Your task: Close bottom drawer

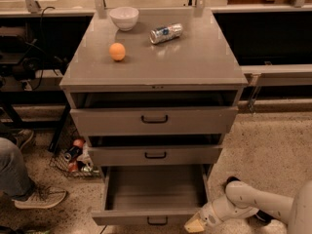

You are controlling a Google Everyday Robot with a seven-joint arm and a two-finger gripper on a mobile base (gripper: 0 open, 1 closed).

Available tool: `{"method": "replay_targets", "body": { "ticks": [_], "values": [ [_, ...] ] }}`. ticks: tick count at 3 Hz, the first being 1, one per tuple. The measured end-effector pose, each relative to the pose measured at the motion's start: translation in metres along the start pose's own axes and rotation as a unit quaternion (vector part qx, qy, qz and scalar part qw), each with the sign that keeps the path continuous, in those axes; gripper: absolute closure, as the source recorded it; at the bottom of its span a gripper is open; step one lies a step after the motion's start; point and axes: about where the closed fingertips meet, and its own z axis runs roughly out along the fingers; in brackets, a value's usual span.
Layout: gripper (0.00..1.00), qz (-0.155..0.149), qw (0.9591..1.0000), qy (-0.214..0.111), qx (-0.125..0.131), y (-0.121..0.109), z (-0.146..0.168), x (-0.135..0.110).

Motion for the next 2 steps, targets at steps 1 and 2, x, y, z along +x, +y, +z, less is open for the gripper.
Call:
{"method": "replay_targets", "body": {
  "ticks": [1,2],
  "values": [
    [1.00,0.016,0.9995,0.007,0.025,-0.009,0.006,0.010],
    [1.00,0.048,0.9962,0.009,0.072,-0.039,0.015,0.036]
  ]
}}
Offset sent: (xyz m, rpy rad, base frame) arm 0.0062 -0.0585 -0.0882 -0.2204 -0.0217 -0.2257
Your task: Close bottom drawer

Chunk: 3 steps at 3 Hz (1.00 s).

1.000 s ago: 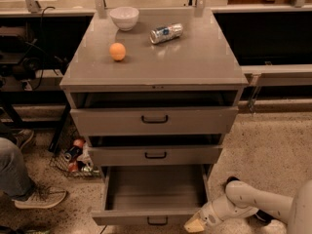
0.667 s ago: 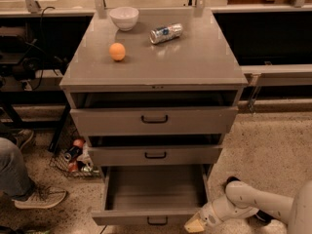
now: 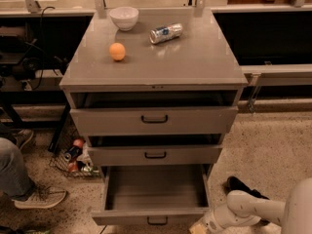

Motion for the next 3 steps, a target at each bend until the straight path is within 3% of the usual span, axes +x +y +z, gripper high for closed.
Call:
{"method": "replay_targets", "body": {
  "ticks": [1,2,3],
  "values": [
    [1.00,0.032,0.9989,-0.005,0.033,-0.038,0.018,0.023],
    [1.00,0.044,0.9977,-0.015,0.049,-0.067,0.032,0.030],
    [1.00,0.004,0.9986,-0.025,0.046,-0.091,0.056,0.004]
  ]
}}
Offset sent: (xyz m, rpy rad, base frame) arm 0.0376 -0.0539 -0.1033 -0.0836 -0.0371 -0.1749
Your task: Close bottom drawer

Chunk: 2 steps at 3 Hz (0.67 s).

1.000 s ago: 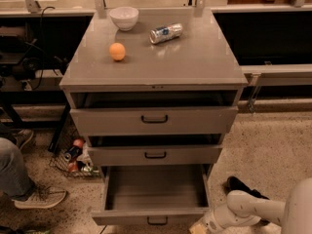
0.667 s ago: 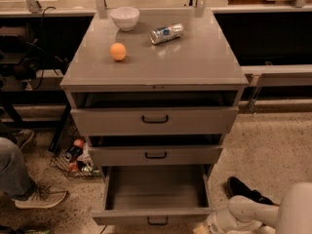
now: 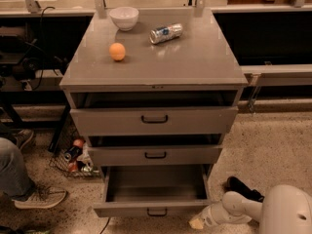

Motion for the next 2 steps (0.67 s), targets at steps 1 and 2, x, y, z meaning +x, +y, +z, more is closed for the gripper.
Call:
{"method": "replay_targets", "body": {
  "ticks": [1,2],
  "values": [
    [1.00,0.000,1.0000,0.000,0.000,0.0001,0.0001,0.0000],
    [1.00,-0.024,0.9996,-0.008,0.015,0.0028,0.0025,-0.0047]
  ]
}}
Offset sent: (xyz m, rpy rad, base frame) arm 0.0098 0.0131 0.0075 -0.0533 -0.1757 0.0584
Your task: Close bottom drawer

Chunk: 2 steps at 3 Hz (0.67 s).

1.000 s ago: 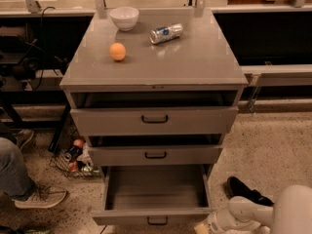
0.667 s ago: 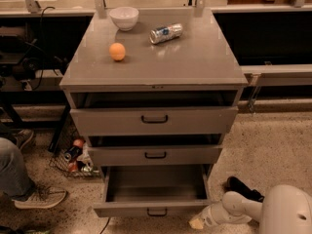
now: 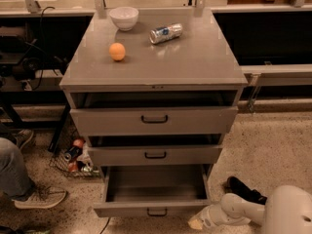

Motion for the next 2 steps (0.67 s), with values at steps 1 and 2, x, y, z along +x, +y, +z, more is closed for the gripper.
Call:
{"method": "replay_targets", "body": {
  "ticks": [1,2],
  "values": [
    [1.00,-0.075,0.9962,-0.032,0.028,0.005,-0.006,-0.030],
    [1.00,-0.177,0.9808,-0.076,0.028,0.018,-0.002,-0.086]
  ]
}}
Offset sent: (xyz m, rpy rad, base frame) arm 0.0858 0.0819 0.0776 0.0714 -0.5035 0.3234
